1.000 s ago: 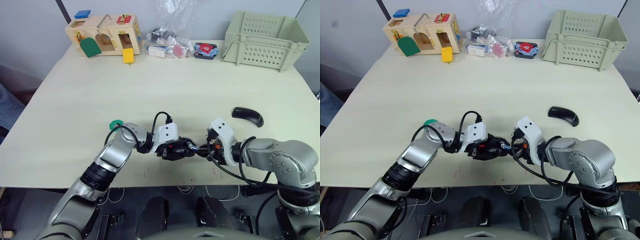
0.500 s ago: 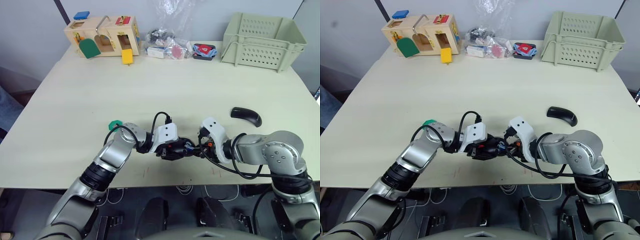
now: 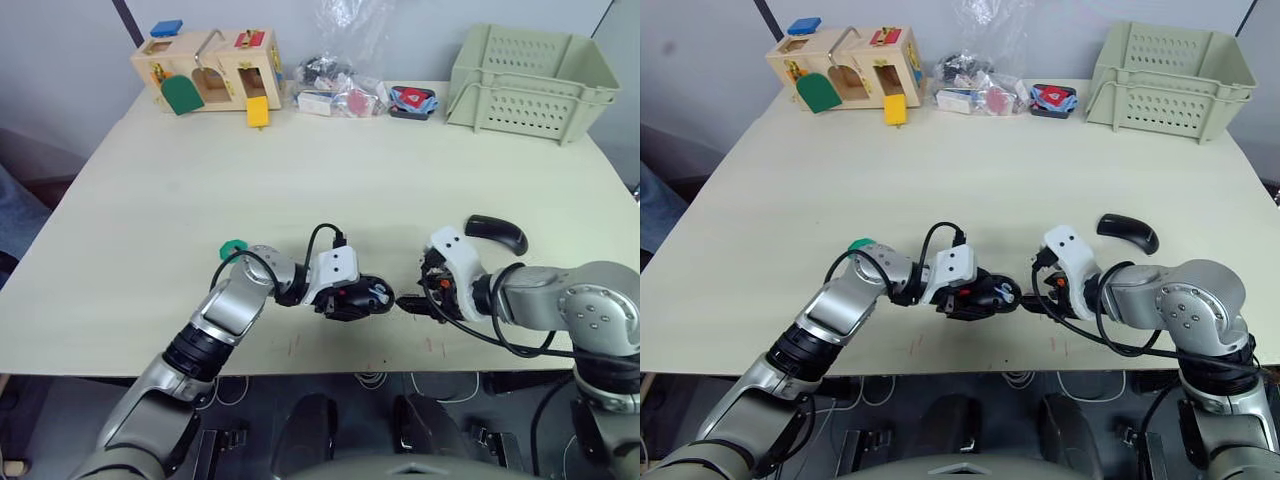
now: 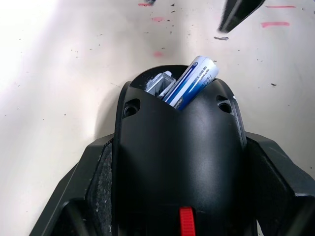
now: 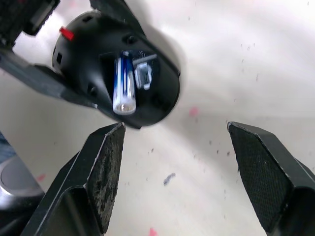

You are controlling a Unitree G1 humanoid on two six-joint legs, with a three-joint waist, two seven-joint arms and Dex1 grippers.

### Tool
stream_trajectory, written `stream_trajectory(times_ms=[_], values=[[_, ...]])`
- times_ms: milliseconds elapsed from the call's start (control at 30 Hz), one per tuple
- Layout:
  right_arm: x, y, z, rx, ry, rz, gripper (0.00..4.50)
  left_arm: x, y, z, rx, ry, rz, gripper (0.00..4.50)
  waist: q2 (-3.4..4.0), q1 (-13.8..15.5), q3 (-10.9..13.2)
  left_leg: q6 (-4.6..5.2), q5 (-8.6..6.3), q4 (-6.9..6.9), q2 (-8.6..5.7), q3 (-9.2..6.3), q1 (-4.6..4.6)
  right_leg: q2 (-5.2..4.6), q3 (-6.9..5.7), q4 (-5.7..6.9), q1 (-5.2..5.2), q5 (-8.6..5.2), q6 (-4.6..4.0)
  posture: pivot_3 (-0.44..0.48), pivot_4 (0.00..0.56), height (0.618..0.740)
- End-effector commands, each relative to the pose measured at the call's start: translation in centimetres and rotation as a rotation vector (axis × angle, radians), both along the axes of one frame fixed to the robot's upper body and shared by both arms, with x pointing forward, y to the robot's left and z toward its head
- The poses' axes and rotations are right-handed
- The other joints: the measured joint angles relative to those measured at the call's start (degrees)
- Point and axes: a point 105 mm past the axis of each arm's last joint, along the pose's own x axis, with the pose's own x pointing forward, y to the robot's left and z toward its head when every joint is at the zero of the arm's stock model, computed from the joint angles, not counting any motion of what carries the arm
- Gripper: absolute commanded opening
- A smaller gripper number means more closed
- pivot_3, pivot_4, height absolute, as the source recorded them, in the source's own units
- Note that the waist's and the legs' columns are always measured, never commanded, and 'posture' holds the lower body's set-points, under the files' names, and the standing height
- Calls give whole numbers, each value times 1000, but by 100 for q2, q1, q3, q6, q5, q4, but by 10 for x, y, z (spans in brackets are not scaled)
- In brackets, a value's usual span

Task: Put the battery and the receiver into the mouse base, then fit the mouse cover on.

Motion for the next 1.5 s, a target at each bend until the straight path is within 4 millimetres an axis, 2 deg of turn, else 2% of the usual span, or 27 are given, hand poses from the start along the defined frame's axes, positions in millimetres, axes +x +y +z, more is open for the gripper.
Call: stream_trajectory(times_ms=[33, 100, 167, 200, 233, 300, 400, 667, 933, 1100, 1200, 1500], values=[[0, 2, 15, 87, -156, 49, 3478, -4, 4, -20, 54, 61, 13, 2968, 0, -19, 0, 0, 0, 0, 0, 0, 0, 0, 0, -2, 0, -4, 7, 0, 150, 740], [-2, 3, 14, 140, -213, 81, 3478, -4, 4, -20, 55, 61, 13, 2968, -1, -23, 0, 0, 0, 0, -1, 6, 1, -1, 4, -6, 1, -6, 12, 0, 150, 740], [-5, 3, 11, 177, -264, 117, 2985, -3, 4, -20, 55, 61, 12, 2968, 0, -25, 1, 0, 0, 0, -1, 5, 2, -1, 4, -6, 2, -8, 16, 0, 150, 740], [-7, 3, 9, 183, -288, 137, 2898, -3, 4, -20, 55, 61, 12, 2968, -1, -23, 1, 0, 0, 0, -1, 6, 3, 0, 4, -5, 1, -8, 17, 0, 150, 740], [-8, 4, 6, 184, -311, 161, 2416, -3, 4, -20, 55, 61, 12, 2968, -1, -14, 0, 0, 0, 0, -1, 5, 3, 0, 3, -5, 2, -8, 17, 0, 150, 740], [-11, 6, 6, 231, -371, 196, 1740, -3, 4, -20, 54, 63, 11, 2968, -2, -13, 0, 0, 0, 1, -1, 3, 3, 1, 1, -6, 2, -9, 17, 0, 150, 740], [-12, 9, -1, 240, -428, 236, 104, -3, 5, -20, 56, 62, 10, 2968, -2, -17, 1, 0, 0, 1, -1, 9, 3, 1, 5, -7, 2, -9, 18, 0, 150, 740], [-6, 18, -15, 288, -491, 272, 35, -5, 6, -19, 57, 62, 9, 2968, -2, -19, 1, 0, 0, 1, 0, 9, 5, 2, 5, -6, 2, -8, 17, 0, 150, 740], [-2, 24, -22, 340, -504, 284, 35, -4, 7, -20, 62, 66, 9, 2968, -1, -21, 1, 0, 0, 1, 0, 10, 6, 3, 5, -4, 2, -8, 16, 0, 150, 740], [-1, 25, -33, 331, -475, 280, 35, -3, 7, -20, 65, 66, 11, 2968, -1, -20, 2, 0, 0, 1, 0, 10, 7, 3, 6, -3, 2, -8, 15, 0, 150, 740], [-2, 24, -42, 321, -443, 282, 35, -2, 8, -20, 64, 66, 13, 2968, -1, -21, 1, -1, 0, 1, 0, 11, 10, 3, 6, 0, 3, -8, 14, 0, 150, 740], [-4, 20, -85, 215, -328, 323, 35, -4, 8, -21, 61, 73, 17, 2968, -1, -28, -5, -1, 0, 2, 0, 13, 21, 4, 9, 4, 9, -8, 14, 0, 150, 740]])
